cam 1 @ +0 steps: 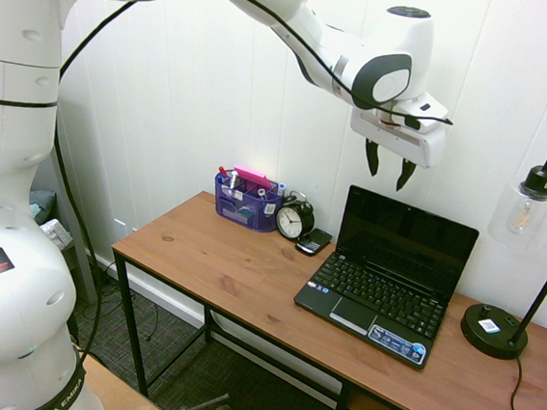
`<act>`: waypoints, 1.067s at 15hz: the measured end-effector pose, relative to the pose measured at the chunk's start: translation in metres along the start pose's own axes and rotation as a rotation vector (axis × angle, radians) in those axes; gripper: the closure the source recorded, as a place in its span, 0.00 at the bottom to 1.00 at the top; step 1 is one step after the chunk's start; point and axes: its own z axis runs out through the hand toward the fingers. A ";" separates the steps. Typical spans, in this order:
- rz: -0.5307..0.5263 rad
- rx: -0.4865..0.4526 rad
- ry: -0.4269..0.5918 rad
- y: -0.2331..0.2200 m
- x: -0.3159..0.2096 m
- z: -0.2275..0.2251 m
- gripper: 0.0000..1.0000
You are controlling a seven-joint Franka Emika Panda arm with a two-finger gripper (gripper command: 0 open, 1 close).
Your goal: Close the laptop lid
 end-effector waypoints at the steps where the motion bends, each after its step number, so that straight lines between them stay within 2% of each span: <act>1: 0.007 0.002 0.001 -0.001 0.006 0.005 1.00; 9: 0.019 0.007 -0.028 -0.020 0.032 0.045 1.00; 16: 0.052 -0.017 -0.075 0.001 0.040 0.075 1.00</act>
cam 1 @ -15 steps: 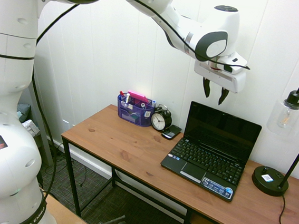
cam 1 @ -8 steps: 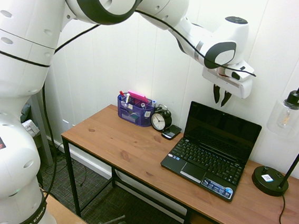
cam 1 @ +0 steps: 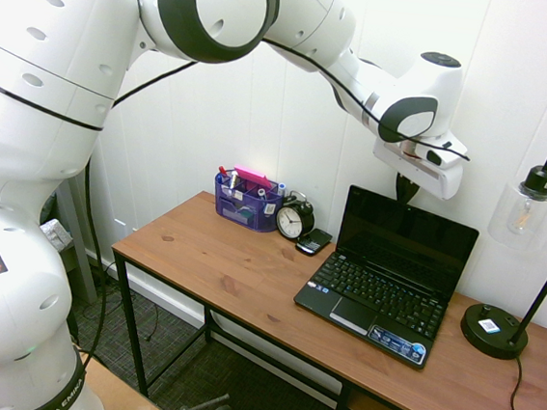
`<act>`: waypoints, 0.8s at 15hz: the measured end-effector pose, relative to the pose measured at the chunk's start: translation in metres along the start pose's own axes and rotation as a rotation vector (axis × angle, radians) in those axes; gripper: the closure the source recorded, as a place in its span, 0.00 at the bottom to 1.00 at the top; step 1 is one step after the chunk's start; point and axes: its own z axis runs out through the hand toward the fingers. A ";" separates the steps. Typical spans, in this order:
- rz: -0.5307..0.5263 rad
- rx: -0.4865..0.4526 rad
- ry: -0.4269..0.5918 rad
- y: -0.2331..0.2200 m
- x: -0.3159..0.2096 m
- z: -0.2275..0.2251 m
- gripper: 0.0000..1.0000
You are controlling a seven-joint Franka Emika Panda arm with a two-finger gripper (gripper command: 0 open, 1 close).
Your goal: Close the laptop lid
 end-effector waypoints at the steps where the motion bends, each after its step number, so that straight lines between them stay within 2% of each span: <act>1: 0.006 -0.007 -0.006 0.007 0.002 0.003 1.00; 6: 0.032 -0.078 -0.038 0.051 -0.003 0.015 1.00; 12: 0.008 -0.234 -0.080 0.125 -0.043 0.039 1.00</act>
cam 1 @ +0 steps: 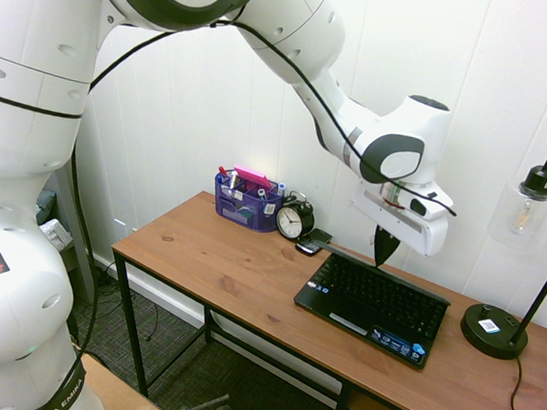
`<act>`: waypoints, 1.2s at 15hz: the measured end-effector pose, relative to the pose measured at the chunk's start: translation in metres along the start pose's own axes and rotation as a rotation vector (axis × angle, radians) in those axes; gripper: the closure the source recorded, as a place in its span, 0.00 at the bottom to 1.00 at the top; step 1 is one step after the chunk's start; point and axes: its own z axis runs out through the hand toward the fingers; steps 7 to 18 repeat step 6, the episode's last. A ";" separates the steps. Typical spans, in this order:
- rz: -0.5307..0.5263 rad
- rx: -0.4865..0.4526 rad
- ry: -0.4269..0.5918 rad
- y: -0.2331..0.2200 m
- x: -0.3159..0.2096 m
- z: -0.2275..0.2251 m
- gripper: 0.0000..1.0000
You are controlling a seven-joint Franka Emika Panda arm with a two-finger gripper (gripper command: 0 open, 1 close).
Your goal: Close the laptop lid
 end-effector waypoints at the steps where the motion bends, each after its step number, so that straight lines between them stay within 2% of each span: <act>1: 0.005 -0.015 -0.009 0.010 -0.006 0.014 1.00; 6: 0.040 -0.055 -0.040 0.050 -0.023 0.057 1.00; 18: 0.040 -0.055 -0.040 0.050 -0.023 0.057 1.00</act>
